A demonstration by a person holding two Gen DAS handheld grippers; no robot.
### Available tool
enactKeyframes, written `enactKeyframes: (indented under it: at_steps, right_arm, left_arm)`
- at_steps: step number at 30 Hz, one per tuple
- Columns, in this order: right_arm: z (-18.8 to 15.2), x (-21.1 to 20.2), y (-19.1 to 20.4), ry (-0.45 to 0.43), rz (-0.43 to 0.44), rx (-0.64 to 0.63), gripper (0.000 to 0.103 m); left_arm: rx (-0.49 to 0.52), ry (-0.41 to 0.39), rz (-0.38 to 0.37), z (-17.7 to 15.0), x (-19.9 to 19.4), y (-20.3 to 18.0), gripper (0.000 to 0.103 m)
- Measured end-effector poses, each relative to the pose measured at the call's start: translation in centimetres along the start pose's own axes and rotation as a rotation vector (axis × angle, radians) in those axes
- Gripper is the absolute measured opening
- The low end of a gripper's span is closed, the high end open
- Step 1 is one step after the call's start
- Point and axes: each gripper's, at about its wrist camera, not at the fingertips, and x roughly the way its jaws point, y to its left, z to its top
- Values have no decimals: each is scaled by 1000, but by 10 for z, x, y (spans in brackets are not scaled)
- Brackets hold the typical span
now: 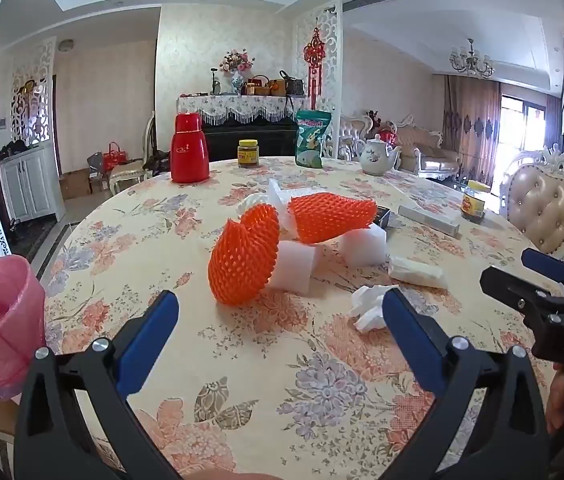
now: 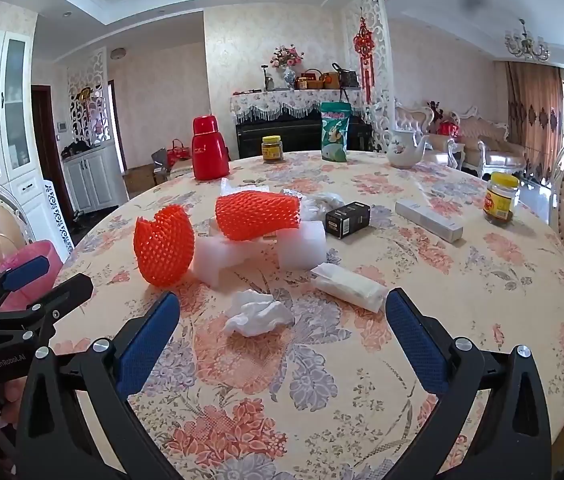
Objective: Collect trash
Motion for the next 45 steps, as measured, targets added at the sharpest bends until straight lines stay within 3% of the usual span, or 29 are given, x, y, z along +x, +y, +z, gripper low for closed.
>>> enactKeyframes:
  at_steps: [45]
  right_arm:
    - [-1, 8, 6, 19, 39, 21, 96]
  left_arm:
    - [-23, 30, -4, -5, 4, 8, 99]
